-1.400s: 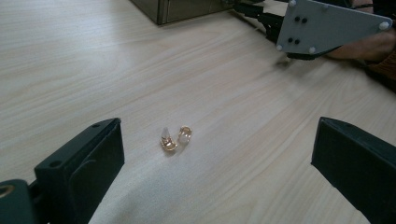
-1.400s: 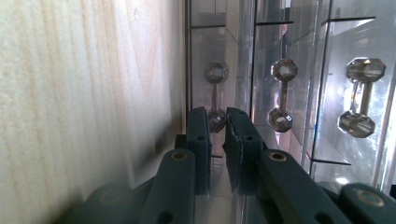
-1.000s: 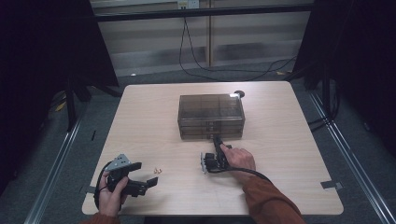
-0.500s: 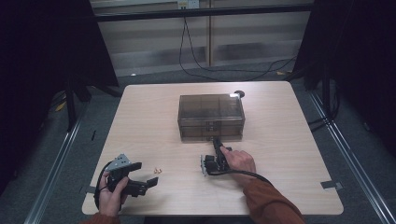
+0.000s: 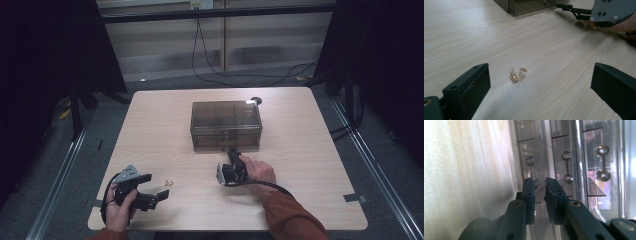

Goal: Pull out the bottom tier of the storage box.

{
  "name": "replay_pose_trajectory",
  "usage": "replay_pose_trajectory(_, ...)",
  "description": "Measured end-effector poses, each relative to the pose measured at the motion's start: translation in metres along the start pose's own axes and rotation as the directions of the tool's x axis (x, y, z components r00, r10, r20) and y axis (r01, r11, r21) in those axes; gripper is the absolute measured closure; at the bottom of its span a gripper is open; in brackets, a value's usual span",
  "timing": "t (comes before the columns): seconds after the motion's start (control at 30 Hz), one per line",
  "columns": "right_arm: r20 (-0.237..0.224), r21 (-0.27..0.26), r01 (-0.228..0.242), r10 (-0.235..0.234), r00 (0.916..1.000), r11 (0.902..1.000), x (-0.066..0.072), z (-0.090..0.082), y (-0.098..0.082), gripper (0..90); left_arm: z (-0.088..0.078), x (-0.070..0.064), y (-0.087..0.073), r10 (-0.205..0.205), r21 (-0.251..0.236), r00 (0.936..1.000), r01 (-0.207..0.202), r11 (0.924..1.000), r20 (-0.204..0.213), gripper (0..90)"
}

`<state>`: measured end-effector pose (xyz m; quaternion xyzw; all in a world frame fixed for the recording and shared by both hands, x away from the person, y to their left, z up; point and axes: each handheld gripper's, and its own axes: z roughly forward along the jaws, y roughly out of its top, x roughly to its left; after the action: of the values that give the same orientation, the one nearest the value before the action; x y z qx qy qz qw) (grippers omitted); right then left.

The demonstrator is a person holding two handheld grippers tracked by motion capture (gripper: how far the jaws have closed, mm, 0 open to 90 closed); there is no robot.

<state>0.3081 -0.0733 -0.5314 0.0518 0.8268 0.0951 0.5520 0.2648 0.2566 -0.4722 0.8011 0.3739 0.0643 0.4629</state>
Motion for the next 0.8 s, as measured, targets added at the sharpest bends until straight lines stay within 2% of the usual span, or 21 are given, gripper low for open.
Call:
replay_pose_trajectory(0.1,-0.053,-0.022,-0.064,0.063,0.9966,0.9977,-0.006,-0.001,-0.003,72.0,0.000,0.000,0.000,0.001,0.000,1.0000,-0.001,1.0000,0.000,2.4)
replay_pose_trajectory(0.13,-0.094,-0.020,-0.100,0.098,0.9908,0.9948,-0.010,-0.001,-0.005,72.4,0.000,0.000,0.000,0.000,0.001,1.0000,0.000,1.0000,-0.001,2.4)
replay_pose_trajectory(0.2,-0.133,-0.020,-0.157,0.153,0.9792,0.9873,-0.014,-0.001,-0.007,72.2,0.000,0.000,0.000,0.000,0.001,1.0000,0.000,1.0000,0.000,2.4)
replay_pose_trajectory(0.23,-0.163,-0.024,-0.175,0.169,0.9721,0.9843,-0.017,-0.001,-0.009,72.0,0.000,0.000,0.000,0.001,0.001,1.0000,-0.001,1.0000,-0.001,2.4)
replay_pose_trajectory(0.27,-0.178,-0.021,-0.215,0.208,0.9616,0.9763,-0.019,-0.003,-0.010,71.9,0.000,0.000,0.000,0.002,0.001,1.0000,-0.002,1.0000,-0.001,2.4)
replay_pose_trajectory(0.3,-0.195,-0.022,-0.229,0.221,0.9558,0.9732,-0.021,-0.003,-0.011,70.8,0.000,0.000,0.000,0.001,0.000,1.0000,-0.001,1.0000,0.000,2.4)
replay_pose_trajectory(0.37,-0.234,-0.026,-0.266,0.252,0.9389,0.9638,-0.025,-0.004,-0.016,70.6,0.000,0.000,0.000,0.000,0.001,1.0000,0.000,1.0000,-0.001,2.4)
replay_pose_trajectory(0.43,-0.279,-0.024,-0.315,0.296,0.9135,0.9488,-0.031,-0.003,-0.021,70.5,0.000,0.000,0.000,0.000,0.001,1.0000,0.000,1.0000,-0.001,2.4)
replay_pose_trajectory(0.47,-0.293,-0.028,-0.325,0.303,0.9070,0.9453,-0.034,-0.003,-0.025,70.6,0.000,0.000,0.000,0.000,0.002,1.0000,0.000,1.0000,0.000,2.4)
replay_pose_trajectory(0.5,-0.313,-0.018,-0.355,0.332,0.8900,0.9347,-0.036,-0.003,-0.028,71.5,0.000,0.000,0.000,0.000,0.003,1.0000,0.000,1.0000,0.001,2.4)
replay_pose_trajectory(0.53,-0.326,-0.023,-0.358,0.332,0.8853,0.9334,-0.038,-0.002,-0.030,72.3,0.001,0.000,0.000,0.001,0.008,1.0000,-0.001,1.0000,0.001,2.4)
replay_pose_trajectory(0.57,-0.345,-0.022,-0.372,0.342,0.8741,0.9282,-0.040,-0.002,-0.033,72.3,0.001,0.001,0.000,0.000,0.012,1.0000,0.000,0.9999,0.006,2.4)
replay_pose_trajectory(0.63,-0.378,-0.018,-0.412,0.375,0.8465,0.9111,-0.042,-0.001,-0.038,73.0,0.001,0.000,0.000,0.002,0.013,1.0000,-0.002,0.9999,0.005,2.4)
replay_pose_trajectory(0.67,-0.401,-0.025,-0.420,0.376,0.8354,0.9072,-0.045,0.000,-0.041,73.1,0.001,0.000,0.000,0.001,0.012,1.0000,-0.001,0.9999,0.003,2.4)
replay_pose_trajectory(0.7,-0.422,-0.022,-0.438,0.389,0.8192,0.8989,-0.047,0.000,-0.043,73.1,0.002,0.001,0.000,-0.001,0.011,1.0000,0.001,0.9999,0.006,2.4)
replay_pose_trajectory(0.73,-0.439,-0.020,-0.449,0.396,0.8065,0.8931,-0.048,0.000,-0.044,72.9,0.002,0.001,0.000,0.000,0.012,1.0000,0.000,0.9999,0.006,2.4)
replay_pose_trajectory(0.77,-0.474,-0.010,-0.483,0.421,0.7733,0.8758,-0.050,-0.001,-0.046,72.7,0.001,0.000,0.000,0.000,0.012,1.0000,0.000,0.9999,0.004,2.4)
replay_pose_trajectory(0.8,-0.487,-0.012,-0.492,0.425,0.7634,0.8706,-0.051,0.000,-0.047,72.7,0.001,0.000,0.000,0.000,0.012,1.0000,0.000,0.9999,0.003,2.4)
